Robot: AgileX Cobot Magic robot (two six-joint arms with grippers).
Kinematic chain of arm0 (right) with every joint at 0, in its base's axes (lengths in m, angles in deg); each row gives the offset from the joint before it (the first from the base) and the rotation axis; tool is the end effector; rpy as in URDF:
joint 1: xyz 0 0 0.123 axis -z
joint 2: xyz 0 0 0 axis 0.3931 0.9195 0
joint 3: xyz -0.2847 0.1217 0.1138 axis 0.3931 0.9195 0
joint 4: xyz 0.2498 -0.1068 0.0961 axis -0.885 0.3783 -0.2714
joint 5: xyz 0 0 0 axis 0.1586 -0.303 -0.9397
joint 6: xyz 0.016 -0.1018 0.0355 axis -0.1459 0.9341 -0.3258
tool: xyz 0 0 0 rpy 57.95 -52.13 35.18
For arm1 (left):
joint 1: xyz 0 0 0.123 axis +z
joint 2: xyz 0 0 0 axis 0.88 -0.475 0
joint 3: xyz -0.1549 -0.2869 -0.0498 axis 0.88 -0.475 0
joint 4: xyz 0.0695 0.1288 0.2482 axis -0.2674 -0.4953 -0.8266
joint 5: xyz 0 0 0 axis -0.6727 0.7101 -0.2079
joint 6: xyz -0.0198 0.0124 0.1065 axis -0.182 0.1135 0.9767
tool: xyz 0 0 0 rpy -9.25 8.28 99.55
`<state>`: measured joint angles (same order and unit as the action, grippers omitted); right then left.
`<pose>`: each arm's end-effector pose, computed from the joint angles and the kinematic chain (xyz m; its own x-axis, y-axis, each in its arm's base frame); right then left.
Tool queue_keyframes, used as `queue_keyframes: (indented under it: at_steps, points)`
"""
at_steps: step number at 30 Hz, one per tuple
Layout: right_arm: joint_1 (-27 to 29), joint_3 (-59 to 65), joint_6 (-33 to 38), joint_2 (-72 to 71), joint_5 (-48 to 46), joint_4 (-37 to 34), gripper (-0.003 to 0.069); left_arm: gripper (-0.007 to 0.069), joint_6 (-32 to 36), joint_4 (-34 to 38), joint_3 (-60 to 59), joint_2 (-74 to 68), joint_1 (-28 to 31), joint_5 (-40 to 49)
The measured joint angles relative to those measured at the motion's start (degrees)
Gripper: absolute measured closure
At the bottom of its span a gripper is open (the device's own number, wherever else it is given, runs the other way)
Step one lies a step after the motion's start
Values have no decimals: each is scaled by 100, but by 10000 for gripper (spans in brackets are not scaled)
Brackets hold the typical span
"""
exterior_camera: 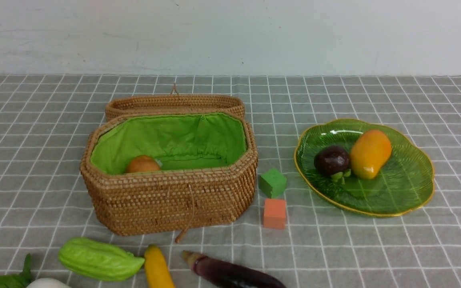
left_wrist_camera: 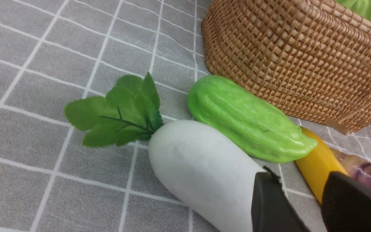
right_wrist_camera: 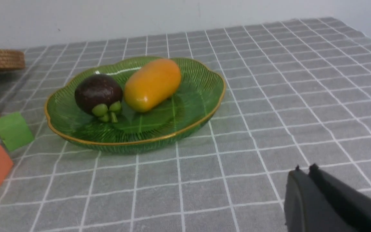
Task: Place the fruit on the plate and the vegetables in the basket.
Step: Take a daikon with your left arm and place it on the basket on the left.
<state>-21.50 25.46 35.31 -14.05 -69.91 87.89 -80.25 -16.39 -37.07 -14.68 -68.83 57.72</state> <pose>0.0643 -0.0069 0.1794 -0.1692 0.0910 -0.9814 0.0888 0.9931 0.0768 0.0600 -0.0114 0.1621 -0.3479 -0.4399 -0.8279 -0.0103 0.8849 -0.4658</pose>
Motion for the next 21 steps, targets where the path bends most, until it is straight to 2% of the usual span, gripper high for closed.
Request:
queue_keyframes:
  at_steps: [6, 21]
  points:
    - [0, 23, 0, 0, -314, 16, 641, 386, 0, 0, 0, 0, 0, 0]
    - [0, 23, 0, 0, -383, 20, 621, 386, 0, 0, 0, 0, 0, 0]
